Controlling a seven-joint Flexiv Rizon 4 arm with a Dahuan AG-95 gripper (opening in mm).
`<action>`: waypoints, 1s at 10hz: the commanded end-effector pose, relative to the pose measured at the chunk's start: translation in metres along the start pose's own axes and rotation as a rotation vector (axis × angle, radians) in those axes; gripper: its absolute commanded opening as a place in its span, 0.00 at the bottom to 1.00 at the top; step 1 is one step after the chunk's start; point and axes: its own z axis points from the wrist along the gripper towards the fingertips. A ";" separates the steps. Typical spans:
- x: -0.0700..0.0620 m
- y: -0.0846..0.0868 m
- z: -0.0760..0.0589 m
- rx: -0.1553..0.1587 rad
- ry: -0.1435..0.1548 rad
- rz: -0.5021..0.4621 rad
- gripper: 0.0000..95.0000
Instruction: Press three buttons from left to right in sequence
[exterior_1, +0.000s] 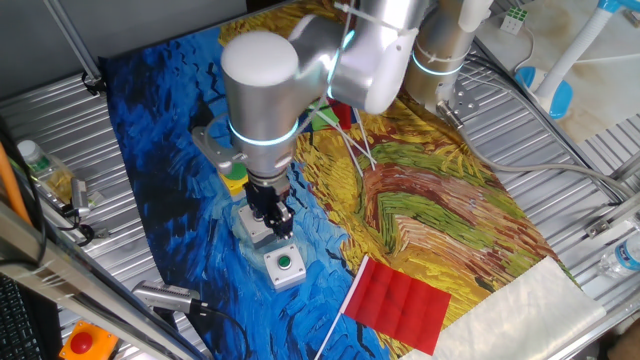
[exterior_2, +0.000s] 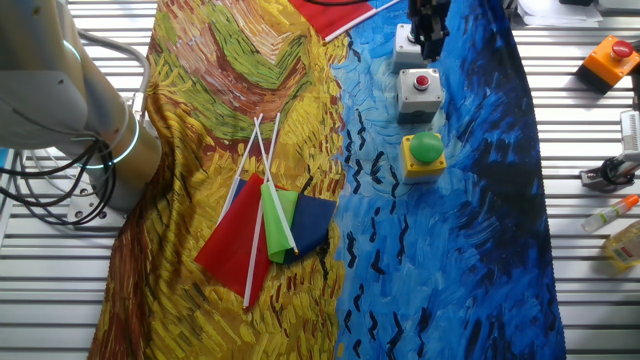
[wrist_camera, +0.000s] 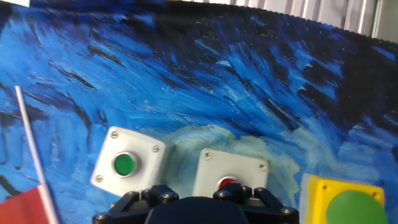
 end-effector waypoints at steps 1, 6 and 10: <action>0.000 0.004 0.001 0.004 -0.003 0.011 0.60; 0.000 0.014 0.003 0.004 -0.010 0.038 0.60; -0.005 0.022 0.008 0.003 -0.013 0.074 0.60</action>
